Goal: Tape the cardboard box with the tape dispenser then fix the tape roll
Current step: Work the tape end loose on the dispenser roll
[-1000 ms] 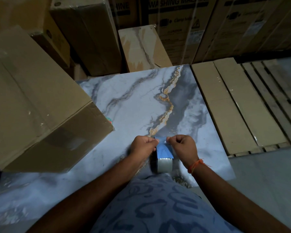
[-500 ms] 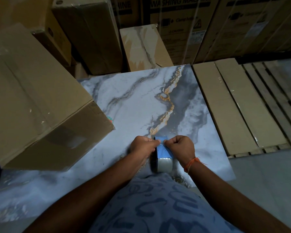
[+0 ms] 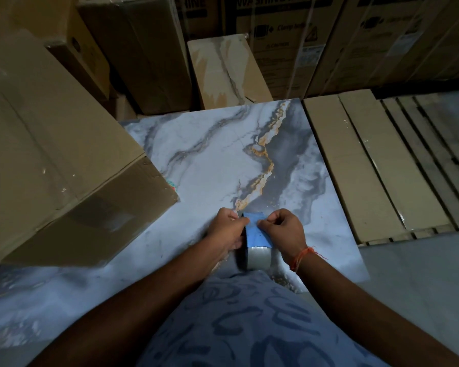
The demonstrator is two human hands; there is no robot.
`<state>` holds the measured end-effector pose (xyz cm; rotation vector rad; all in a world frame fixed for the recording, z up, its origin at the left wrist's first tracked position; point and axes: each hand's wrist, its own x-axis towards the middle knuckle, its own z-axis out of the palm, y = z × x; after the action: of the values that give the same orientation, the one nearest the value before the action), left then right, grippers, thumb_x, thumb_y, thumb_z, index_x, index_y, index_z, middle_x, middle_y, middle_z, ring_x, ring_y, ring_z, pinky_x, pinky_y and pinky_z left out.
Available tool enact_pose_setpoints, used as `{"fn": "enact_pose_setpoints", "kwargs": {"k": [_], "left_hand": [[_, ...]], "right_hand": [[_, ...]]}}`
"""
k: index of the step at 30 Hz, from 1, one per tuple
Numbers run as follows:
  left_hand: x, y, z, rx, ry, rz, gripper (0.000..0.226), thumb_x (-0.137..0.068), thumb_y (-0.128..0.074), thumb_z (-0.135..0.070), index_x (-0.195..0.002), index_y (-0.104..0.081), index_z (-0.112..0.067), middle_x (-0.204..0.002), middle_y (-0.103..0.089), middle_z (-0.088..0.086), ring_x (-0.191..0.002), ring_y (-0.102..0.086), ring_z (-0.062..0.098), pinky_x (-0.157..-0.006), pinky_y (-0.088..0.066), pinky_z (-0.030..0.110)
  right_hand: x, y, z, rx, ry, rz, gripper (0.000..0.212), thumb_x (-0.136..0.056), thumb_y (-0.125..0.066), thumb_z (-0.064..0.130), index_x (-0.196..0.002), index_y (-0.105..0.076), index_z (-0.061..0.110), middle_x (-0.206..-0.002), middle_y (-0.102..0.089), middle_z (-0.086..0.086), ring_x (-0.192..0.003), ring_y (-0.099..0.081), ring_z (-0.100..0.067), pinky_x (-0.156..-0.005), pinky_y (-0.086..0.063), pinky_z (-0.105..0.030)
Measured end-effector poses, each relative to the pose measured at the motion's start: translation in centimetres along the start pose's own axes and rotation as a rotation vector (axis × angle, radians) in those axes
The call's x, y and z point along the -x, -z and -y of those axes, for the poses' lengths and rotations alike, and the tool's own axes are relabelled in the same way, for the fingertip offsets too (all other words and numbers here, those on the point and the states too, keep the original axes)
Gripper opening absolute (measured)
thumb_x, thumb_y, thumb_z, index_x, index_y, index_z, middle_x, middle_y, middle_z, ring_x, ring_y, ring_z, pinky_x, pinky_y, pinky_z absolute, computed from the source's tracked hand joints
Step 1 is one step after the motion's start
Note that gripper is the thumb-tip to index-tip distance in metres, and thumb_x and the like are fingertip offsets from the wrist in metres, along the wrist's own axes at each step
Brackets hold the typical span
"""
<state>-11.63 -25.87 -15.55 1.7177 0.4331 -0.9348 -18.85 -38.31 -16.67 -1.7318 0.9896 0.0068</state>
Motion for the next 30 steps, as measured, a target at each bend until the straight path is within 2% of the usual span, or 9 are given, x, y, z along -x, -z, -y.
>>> {"fn": "enact_pose_setpoints", "kwargs": {"k": [2,6,8,11,16,21,26,28,30], "left_hand": [[0.1,0.0,0.1,-0.036,-0.03,0.008,0.021,-0.095,-0.066,-0.026,-0.107,-0.05,-0.02,-0.114,-0.071,0.019,-0.095,-0.076,0.031,-0.08,-0.064,0.05],[0.3,0.4,-0.2,-0.111,-0.062,0.035,0.022,-0.097,-0.065,-0.032,-0.11,-0.052,-0.02,-0.115,-0.07,0.017,-0.094,-0.076,0.03,-0.057,-0.063,0.033],[0.5,0.2,-0.3,-0.153,-0.072,0.068,0.022,-0.098,-0.064,-0.031,-0.112,-0.052,-0.019,-0.117,-0.067,0.015,-0.097,-0.074,0.03,-0.05,-0.059,0.03],[0.5,-0.3,-0.2,-0.184,-0.122,0.075,0.013,-0.096,-0.063,-0.02,-0.106,-0.055,-0.023,-0.118,-0.065,0.012,-0.099,-0.072,0.029,-0.061,-0.064,0.04],[0.6,-0.5,0.0,-0.056,-0.093,0.089,0.019,-0.094,-0.056,-0.003,-0.091,-0.061,-0.022,-0.107,-0.066,0.012,-0.103,-0.071,0.033,-0.08,-0.062,0.054],[0.6,-0.7,0.6,0.052,-0.054,0.097,0.021,-0.099,-0.058,-0.005,-0.083,-0.068,-0.015,-0.104,-0.069,0.017,-0.1,-0.07,0.032,-0.071,-0.061,0.039],[0.6,-0.7,0.7,0.119,-0.019,0.086,0.013,-0.097,-0.063,-0.006,-0.087,-0.07,-0.012,-0.111,-0.072,0.022,-0.107,-0.071,0.037,-0.086,-0.061,0.048],[0.7,-0.8,0.8,0.134,-0.02,0.08,0.015,-0.096,-0.063,-0.005,-0.085,-0.07,-0.012,-0.113,-0.072,0.023,-0.108,-0.071,0.038,-0.088,-0.06,0.048],[0.8,-0.8,0.8,0.146,-0.017,0.076,0.015,-0.096,-0.063,-0.005,-0.086,-0.07,-0.012,-0.115,-0.072,0.024,-0.108,-0.071,0.037,-0.087,-0.061,0.047]], "right_hand": [[0.1,0.0,-0.2,-0.076,-0.013,0.018,0.022,-0.069,-0.077,0.017,-0.069,-0.055,0.019,-0.073,-0.063,-0.007,-0.073,-0.064,-0.027,-0.072,-0.057,-0.051],[0.2,0.0,-0.2,-0.221,-0.045,0.055,0.017,-0.063,-0.072,0.014,-0.069,-0.056,0.017,-0.073,-0.06,-0.009,-0.073,-0.06,-0.025,-0.071,-0.054,-0.045],[0.3,0.1,0.0,-0.258,-0.068,0.071,0.017,-0.066,-0.071,0.007,-0.067,-0.057,0.018,-0.071,-0.06,-0.009,-0.073,-0.059,-0.026,-0.069,-0.05,-0.041],[0.3,0.2,0.4,-0.276,-0.109,0.083,0.023,-0.071,-0.067,-0.001,-0.062,-0.059,0.019,-0.068,-0.059,-0.01,-0.073,-0.058,-0.027,-0.064,-0.048,-0.037],[0.6,0.4,0.9,-0.372,-0.175,0.121,0.023,-0.079,-0.058,-0.013,-0.068,-0.06,0.007,-0.071,-0.058,-0.014,-0.074,-0.057,-0.028,-0.057,-0.048,-0.027],[1.1,0.4,1.4,-0.424,-0.237,0.139,0.013,-0.085,-0.064,-0.004,-0.075,-0.068,0.004,-0.073,-0.065,-0.013,-0.067,-0.064,-0.025,-0.045,-0.048,-0.019],[1.4,0.7,1.3,-0.431,-0.287,0.121,0.006,-0.084,-0.07,0.005,-0.079,-0.072,0.006,-0.073,-0.066,-0.015,-0.057,-0.061,-0.025,-0.046,-0.044,-0.022],[1.5,0.7,1.5,-0.476,-0.323,0.121,0.006,-0.084,-0.069,0.004,-0.081,-0.073,0.006,-0.072,-0.067,-0.015,-0.052,-0.062,-0.023,-0.048,-0.045,-0.023],[1.8,0.9,1.8,-0.523,-0.355,0.124,0.008,-0.085,-0.068,0.0,-0.08,-0.072,0.005,-0.066,-0.067,-0.013,-0.044,-0.062,-0.018,-0.042,-0.045,-0.021]]}}
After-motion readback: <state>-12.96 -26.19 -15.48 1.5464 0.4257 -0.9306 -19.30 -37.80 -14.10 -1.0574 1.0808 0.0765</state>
